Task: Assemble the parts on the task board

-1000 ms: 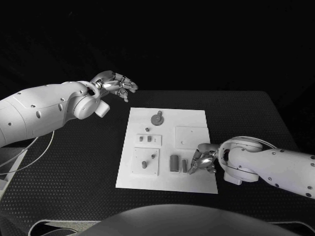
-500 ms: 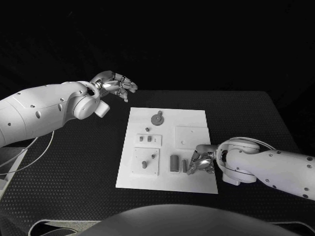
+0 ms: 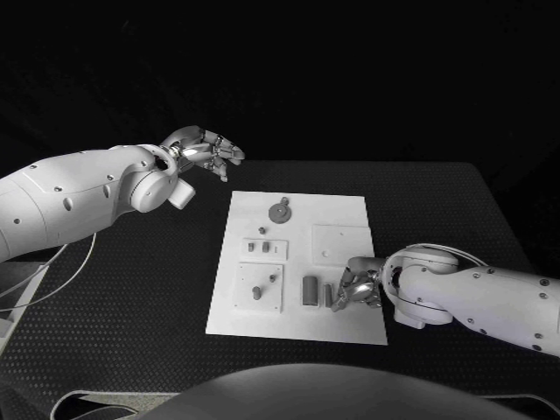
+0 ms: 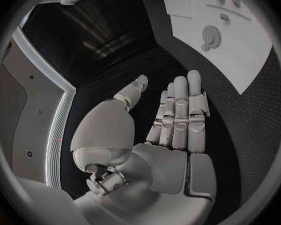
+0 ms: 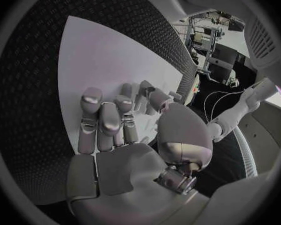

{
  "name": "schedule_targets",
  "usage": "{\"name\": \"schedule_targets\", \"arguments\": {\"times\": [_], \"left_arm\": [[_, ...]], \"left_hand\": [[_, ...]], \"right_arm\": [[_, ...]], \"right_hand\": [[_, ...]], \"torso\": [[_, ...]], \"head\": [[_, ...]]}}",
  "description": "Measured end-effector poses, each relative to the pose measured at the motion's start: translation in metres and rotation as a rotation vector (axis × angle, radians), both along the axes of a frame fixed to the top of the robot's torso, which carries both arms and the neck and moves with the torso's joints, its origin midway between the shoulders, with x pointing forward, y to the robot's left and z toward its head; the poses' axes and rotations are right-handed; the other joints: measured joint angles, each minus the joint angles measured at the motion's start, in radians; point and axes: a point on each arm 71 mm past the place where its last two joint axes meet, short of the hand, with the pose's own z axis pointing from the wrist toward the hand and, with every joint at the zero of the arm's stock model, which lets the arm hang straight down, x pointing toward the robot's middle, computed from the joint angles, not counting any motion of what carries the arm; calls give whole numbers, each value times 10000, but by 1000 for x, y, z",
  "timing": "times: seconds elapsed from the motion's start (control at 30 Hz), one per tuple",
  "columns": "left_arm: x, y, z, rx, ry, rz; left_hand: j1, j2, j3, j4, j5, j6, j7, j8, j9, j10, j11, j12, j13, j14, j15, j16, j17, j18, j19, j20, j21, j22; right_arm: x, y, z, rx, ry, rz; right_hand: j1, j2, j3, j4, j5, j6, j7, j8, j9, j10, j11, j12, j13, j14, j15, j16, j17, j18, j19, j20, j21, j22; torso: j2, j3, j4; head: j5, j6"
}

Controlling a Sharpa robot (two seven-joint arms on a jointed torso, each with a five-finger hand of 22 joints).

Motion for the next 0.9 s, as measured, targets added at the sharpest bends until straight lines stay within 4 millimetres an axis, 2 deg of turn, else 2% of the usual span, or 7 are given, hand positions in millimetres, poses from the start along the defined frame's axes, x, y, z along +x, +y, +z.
{"name": "schedule_targets", "arguments": {"times": [0.33, 0.4, 0.73, 0.9], "left_arm": [[0, 0, 0, 0, 4, -1], [0, 0, 0, -1, 4, -4], [0, 0, 0, 1, 7, -1], [0, -1, 0, -3, 8, -14]], "left_hand": [[0, 0, 0, 0, 0, 0, -1, 0, 1, 0, 0, 0, -1, 0, 0, 0, 8, 0, -1, 1, 0, 2], [0, 0, 0, 0, 0, 0, -1, 0, 1, 0, 0, 0, -1, 0, 0, 0, 8, 0, -1, 1, 0, 2], [0, 0, 0, 0, 0, 1, -1, 0, 0, 0, 0, 0, -2, 0, 0, 0, 7, 0, -2, 2, 0, 0], [0, 0, 0, 0, 0, 1, -1, 0, -8, 0, -1, 0, 2, 0, 0, 0, 6, 1, -13, 13, 0, 6]], "right_arm": [[2, 3, 0, -144, -67, 46], [2, 3, 0, -153, -50, 59], [5, 6, 0, -244, 102, 65], [6, 8, 0, -347, 215, 142]], "right_hand": [[-25, 270, -6, -8, -1, 32, -33, 57, 18, 1, -1, 0, 0, -16, -18, 0, 26, 59, 0, 2, 0, 0], [18, 325, -66, -111, -1, 32, -34, 57, 18, 1, -1, 0, 0, -19, -20, 38, 26, 59, 0, 2, 0, 0], [16, 358, -92, -264, -1, 49, -52, 101, 50, 0, -1, 0, 10, -19, -20, 37, 25, 64, 14, 17, 0, 0], [115, 470, -121, -407, -1, 65, -68, 65, 48, 0, -1, 0, 9, -18, -18, 37, 25, 66, 14, 18, 0, 0]], "torso": [[-1, 3, -2], [0, 3, -3], [0, 4, -2], [-1, 3, -1]], "head": [[12, 0], [7, 0], [-6, 0], [-29, 0]]}}
